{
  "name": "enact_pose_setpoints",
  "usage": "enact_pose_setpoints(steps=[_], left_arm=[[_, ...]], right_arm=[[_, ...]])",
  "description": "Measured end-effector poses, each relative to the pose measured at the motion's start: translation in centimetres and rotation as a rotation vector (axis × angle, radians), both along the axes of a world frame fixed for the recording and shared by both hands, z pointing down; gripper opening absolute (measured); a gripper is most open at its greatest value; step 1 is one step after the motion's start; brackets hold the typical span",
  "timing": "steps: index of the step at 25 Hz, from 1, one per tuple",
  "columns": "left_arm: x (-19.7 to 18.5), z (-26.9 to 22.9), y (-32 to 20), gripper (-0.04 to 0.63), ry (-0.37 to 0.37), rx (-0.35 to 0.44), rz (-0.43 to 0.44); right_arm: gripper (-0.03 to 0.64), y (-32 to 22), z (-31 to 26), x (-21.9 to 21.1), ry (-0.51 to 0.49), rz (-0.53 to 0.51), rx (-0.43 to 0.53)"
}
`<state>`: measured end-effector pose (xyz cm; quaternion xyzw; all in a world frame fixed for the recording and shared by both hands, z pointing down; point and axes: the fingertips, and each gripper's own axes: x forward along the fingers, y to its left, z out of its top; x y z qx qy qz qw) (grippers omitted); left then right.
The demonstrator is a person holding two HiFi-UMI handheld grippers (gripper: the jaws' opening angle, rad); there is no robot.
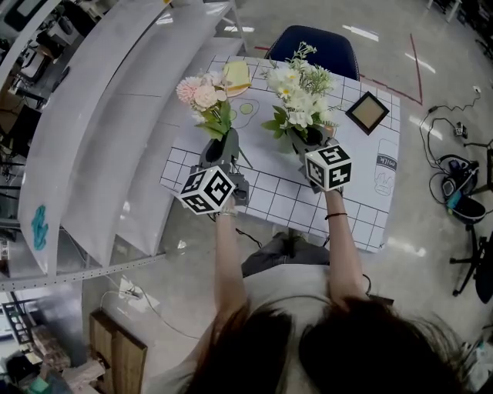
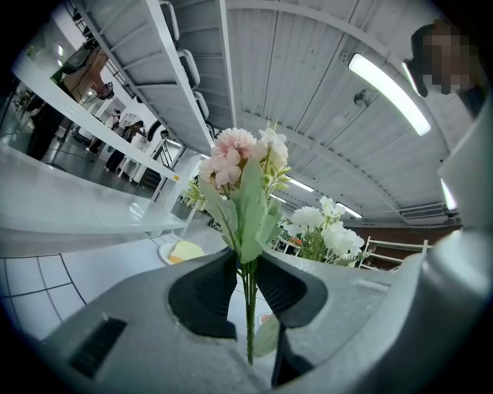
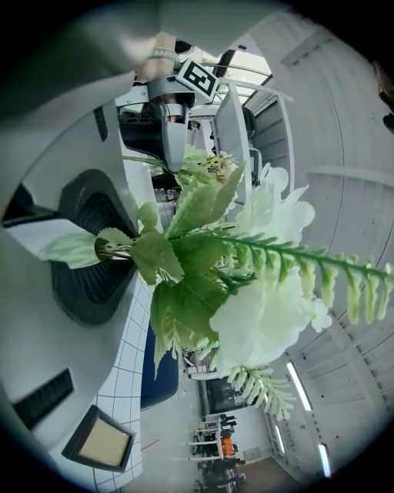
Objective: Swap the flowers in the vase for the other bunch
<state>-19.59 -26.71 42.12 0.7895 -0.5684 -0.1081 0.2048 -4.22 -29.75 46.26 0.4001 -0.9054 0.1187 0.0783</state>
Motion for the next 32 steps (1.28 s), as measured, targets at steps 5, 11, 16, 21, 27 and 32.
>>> enact_pose_setpoints(steps=[5,11,16,21,27,32], left_arm=[[0.1,0.1,-0.1,0.079,0.000,-0.001,0.001],[0.1,0.2,0.0,0.080,0.002,0.000,0.001],[0.2,0.4,0.0,0.080,0.004,-0.003,0.000],[0.3,0.5,0.0,0.080,0.005,-0.005,-0.004],[0.8,0.6,0.0,0.080,0.003,-0.012,-0.004],[1.0,0.7,0.0,0.080,0.001,-0.014,-0.005]], right_arm=[[0.055,-0.1,0.3,0.2,0.007,0.007,-0.007],[0.055,0.0,0.8,0.3,0.045,0.010,-0.009],[0.055,0.1,1.3,0.2,0.080,0.006,-0.006],[0.062,0.2,1.4,0.2,0.094,0.001,0.005],[0.101,0.3,1.6,0.1,0.094,-0.003,0.003],[0.107,0.4,1.6,0.1,0.090,-0.008,0.009]])
